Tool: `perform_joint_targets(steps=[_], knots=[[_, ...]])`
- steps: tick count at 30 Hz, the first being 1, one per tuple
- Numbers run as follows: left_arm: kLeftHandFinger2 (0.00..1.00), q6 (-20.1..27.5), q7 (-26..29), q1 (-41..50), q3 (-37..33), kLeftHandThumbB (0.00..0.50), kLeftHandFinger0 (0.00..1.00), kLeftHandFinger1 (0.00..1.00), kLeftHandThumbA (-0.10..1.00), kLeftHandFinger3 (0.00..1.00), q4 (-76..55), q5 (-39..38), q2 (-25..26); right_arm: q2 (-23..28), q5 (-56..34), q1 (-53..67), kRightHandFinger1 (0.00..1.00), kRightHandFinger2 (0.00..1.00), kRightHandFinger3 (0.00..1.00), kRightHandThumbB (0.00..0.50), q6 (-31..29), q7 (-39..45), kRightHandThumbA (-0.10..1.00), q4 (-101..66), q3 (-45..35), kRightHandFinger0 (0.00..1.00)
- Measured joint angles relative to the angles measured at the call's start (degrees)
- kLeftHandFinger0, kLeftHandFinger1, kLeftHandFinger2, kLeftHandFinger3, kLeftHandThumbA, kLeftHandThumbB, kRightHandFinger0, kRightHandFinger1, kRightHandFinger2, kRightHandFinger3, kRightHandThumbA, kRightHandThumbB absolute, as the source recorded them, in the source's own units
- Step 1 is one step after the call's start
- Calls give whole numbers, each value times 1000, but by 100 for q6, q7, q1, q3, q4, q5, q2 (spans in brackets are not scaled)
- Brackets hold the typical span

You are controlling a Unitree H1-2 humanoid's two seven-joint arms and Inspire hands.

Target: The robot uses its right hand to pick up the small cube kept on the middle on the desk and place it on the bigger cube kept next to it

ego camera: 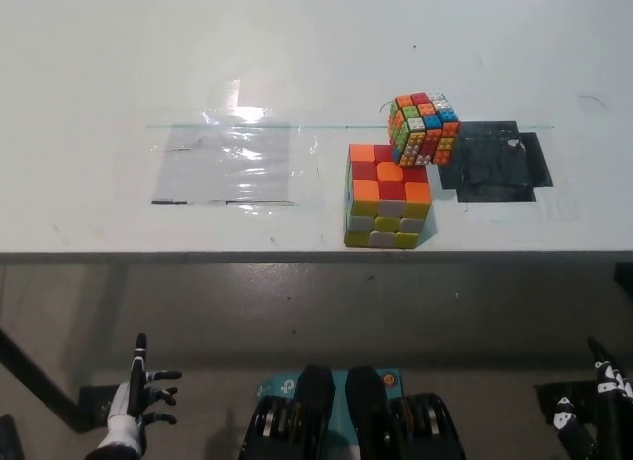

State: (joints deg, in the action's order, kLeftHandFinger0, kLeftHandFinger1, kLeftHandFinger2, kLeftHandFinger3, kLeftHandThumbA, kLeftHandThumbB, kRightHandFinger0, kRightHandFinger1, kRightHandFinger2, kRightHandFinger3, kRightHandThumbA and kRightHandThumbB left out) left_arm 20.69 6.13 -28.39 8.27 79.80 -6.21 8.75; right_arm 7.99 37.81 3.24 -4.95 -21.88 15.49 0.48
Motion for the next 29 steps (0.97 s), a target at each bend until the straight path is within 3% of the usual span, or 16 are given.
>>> perform_joint_targets(steps=[5,7,11,12,17,19,20,21,25,29], knots=[[173,0,1,23,-1,500,292,701,1000,0,-1,1,-7,0,-86,-1,986,1000,1000,176,0,-9,183,55,2,824],[146,0,1,20,2,500,228,660,1000,0,-2,0,-11,3,-115,-12,988,1000,1000,171,0,-15,190,72,1,832],[166,1,2,13,-6,500,244,688,1000,0,-2,2,-19,17,-130,-90,1000,1000,1000,166,29,-16,215,93,1,857],[172,1,3,6,-2,500,250,696,1000,0,-2,0,-19,18,-130,-113,1000,1000,1000,166,45,-16,149,91,2,890],[184,1,1,-26,15,500,273,734,1000,0,-3,-4,-21,19,-223,-199,958,1000,1000,184,39,-21,165,151,-1,838],[183,1,-2,-26,26,500,280,733,1000,0,-4,-9,-22,19,-249,-226,986,1000,1000,181,39,-25,148,170,-1,847],[185,1,-3,-26,41,500,274,730,1000,0,-4,-12,-22,19,-271,-237,1000,1000,1000,177,38,-26,130,179,-1,914],[187,1,-3,-26,57,500,274,733,1000,0,-4,-16,-23,19,-314,-247,1000,1000,1000,176,36,-24,130,181,-3,918],[148,1,-1,-25,93,500,216,663,1000,0,-3,-22,-32,27,-355,-278,1000,1000,1000,170,36,-25,186,194,-1,879],[141,1,3,-24,91,500,220,663,1000,0,-3,-19,-52,39,-400,-280,1000,1000,1000,181,21,-25,131,216,-3,858]])
